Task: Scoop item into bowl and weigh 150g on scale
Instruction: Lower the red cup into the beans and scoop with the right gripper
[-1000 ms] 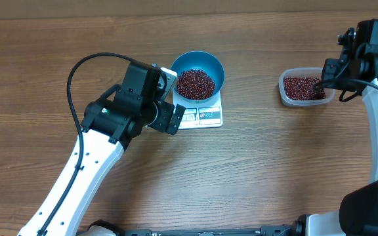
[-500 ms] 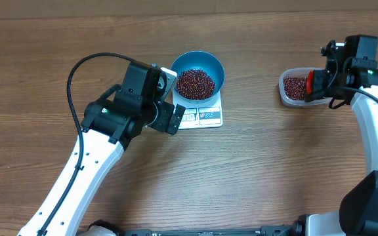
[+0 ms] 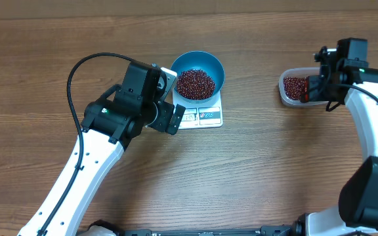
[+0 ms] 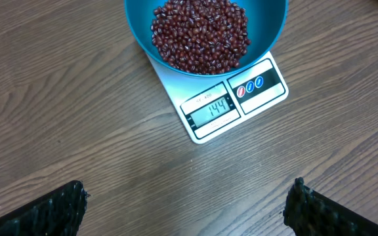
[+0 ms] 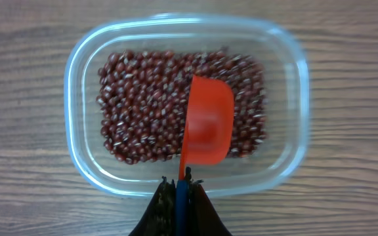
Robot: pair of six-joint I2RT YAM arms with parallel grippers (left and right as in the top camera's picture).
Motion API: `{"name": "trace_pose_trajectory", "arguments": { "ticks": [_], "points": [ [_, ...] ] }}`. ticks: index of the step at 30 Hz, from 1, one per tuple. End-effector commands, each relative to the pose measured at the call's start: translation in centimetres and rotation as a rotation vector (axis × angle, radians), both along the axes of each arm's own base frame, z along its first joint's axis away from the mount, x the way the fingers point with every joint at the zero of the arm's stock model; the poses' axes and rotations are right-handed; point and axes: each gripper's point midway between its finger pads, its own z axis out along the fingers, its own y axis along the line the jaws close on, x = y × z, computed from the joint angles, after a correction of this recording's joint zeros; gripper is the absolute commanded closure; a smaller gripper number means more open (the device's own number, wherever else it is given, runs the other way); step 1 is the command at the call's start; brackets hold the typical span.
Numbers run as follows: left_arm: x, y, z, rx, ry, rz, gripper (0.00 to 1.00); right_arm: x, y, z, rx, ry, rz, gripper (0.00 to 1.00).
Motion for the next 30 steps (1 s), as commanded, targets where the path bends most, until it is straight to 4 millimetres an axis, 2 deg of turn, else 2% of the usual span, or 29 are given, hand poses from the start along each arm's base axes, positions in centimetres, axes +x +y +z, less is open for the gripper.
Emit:
{"name": "trace_pose_trajectory", "arguments": {
  "ticks": [1, 12, 30],
  "points": [
    [0.3, -0.1, 0.3, 0.009, -0.012, -0.015, 0.01, 0.0, 0.9, -1.3, 0.000, 0.035, 0.031, 0.96],
    [0.3, -0.1, 0.3, 0.009, -0.012, -0.015, 0.00, 0.3, 4.5, -1.3, 0.110, 0.023, 0.110, 0.96],
    [0.3, -0.1, 0.3, 0.009, -0.012, -0.015, 0.01, 0.5, 4.4, -0.6, 0.171, 0.006, -0.040, 0.96]
  ]
}}
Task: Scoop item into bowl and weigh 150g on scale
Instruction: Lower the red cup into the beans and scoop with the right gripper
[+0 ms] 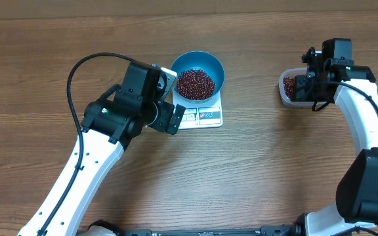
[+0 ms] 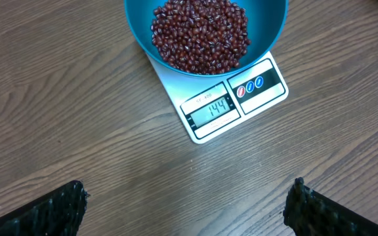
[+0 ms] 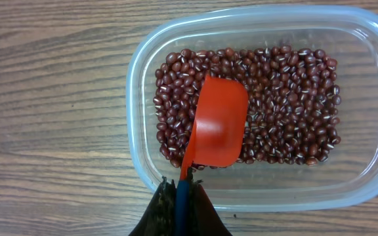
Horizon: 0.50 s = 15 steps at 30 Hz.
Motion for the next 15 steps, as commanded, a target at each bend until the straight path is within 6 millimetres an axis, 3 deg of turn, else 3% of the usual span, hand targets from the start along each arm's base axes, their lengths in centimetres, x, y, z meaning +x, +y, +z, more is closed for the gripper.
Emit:
{"name": "trace_pose_trajectory", "arguments": {
  "ticks": [1, 15],
  "points": [
    [0.3, -0.1, 0.3, 0.009, -0.012, -0.015, 0.00, 0.2, 0.9, 0.5, 0.050, -0.019, -0.025, 0.97],
    [0.3, -0.1, 0.3, 0.009, -0.012, -0.015, 0.01, 0.6, 1.3, 1.7, 0.116, -0.051, -0.124, 0.96]
  ]
}}
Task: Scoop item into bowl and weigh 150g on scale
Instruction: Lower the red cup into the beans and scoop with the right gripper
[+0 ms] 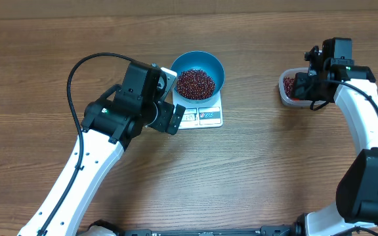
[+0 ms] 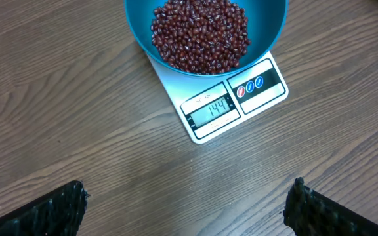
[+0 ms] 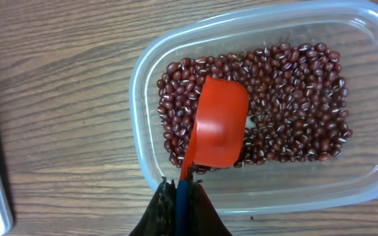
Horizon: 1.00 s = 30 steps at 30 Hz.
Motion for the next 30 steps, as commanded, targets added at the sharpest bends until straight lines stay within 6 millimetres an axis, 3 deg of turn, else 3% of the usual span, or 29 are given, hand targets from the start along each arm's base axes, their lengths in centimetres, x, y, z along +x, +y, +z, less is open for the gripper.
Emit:
{"name": "trace_pose_trajectory", "arguments": {
  "ticks": [1, 15, 30],
  "points": [
    [0.3, -0.1, 0.3, 0.009, -0.012, -0.015, 0.01, 0.2, 0.9, 1.5, 0.060, -0.039, -0.036, 0.96],
    [0.3, -0.1, 0.3, 0.009, -0.012, -0.015, 0.01, 0.5, 0.1, 2.9, 0.317, -0.086, -0.089, 0.96],
    [0.3, -0.1, 0.3, 0.009, -0.012, -0.015, 0.00, 0.5, -0.5, 2.9, 0.321, -0.091, -0.097, 0.97]
  ]
}}
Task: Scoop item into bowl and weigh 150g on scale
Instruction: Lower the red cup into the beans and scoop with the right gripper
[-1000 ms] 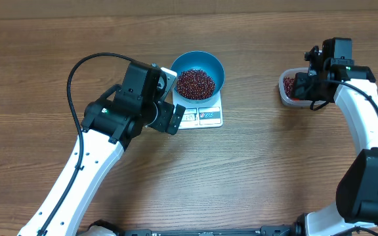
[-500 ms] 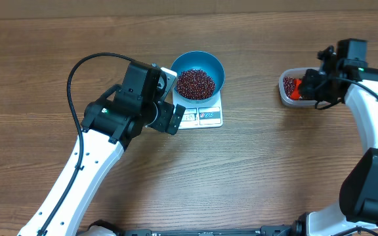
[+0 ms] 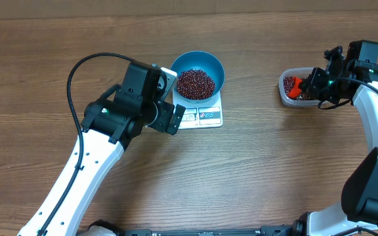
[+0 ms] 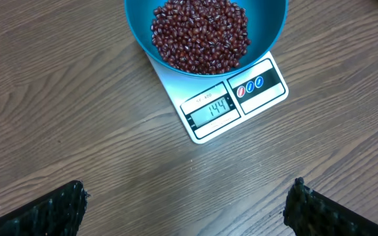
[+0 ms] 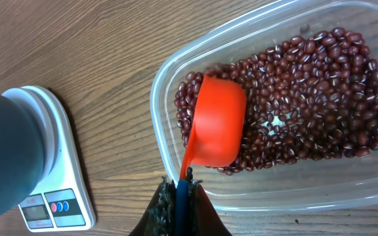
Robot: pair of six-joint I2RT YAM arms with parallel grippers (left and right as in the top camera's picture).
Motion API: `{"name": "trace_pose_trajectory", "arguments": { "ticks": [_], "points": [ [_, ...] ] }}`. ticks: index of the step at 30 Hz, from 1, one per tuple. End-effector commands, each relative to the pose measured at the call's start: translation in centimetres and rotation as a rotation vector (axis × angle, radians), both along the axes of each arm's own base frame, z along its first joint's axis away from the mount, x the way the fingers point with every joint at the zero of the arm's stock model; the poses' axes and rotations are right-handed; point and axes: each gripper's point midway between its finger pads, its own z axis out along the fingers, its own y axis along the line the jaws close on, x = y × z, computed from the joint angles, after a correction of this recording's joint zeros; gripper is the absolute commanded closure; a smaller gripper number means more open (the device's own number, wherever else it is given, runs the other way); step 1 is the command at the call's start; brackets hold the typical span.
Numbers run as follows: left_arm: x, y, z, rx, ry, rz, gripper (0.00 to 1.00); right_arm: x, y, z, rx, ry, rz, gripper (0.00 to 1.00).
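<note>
A blue bowl [image 3: 199, 75] heaped with red beans sits on the white scale [image 4: 231, 98], whose display reads 144. My left gripper [image 4: 189, 206] hangs open over bare table in front of the scale. At the right, a clear tub [image 5: 176, 78] holds more red beans [image 5: 307, 98]. My right gripper [image 5: 181, 190] is shut on the blue handle of an orange scoop [image 5: 218, 128]. The scoop's cup lies tilted, its underside up, among the beans at the tub's left end. The scoop also shows as an orange spot [image 3: 296, 84] in the overhead view.
The wooden table [image 3: 274, 170] spreads around both arms. The left arm's black cable [image 3: 77, 72] loops above its wrist. In the right wrist view the scale [image 5: 51, 190] and bowl [image 5: 5, 157] appear at the left edge.
My right wrist has moved right and tilted, so the tub's left end and the scale now show. The scoop stays among the beans. The left arm and the 144 reading are unchanged.
The scoop was first over the middle of the tub's beans with my right gripper shut on its handle. It then stood at the tub's left end, pressed into the beans, and now lies there tilted. The left gripper stayed open and the scale read 144 throughout.
</note>
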Motion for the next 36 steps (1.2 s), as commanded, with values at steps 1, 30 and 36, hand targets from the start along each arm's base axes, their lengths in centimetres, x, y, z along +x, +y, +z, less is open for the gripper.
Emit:
{"name": "trace_pose_trajectory", "arguments": {
  "ticks": [1, 30, 36],
  "points": [
    [0.3, -0.1, 0.3, 0.009, -0.012, -0.015, 0.00, 0.1, 0.3, 1.5, 0.015, -0.047, 0.009, 0.96],
    [0.3, -0.1, 0.3, 0.009, -0.012, -0.015, 0.00, -0.7, 0.6, 1.9, 0.074, -0.058, 0.075, 0.96],
    [0.3, -0.1, 0.3, 0.009, -0.012, -0.015, 0.00, -0.9, -1.0, 1.9, 0.080, -0.057, 0.032, 0.96]
  ]
}}
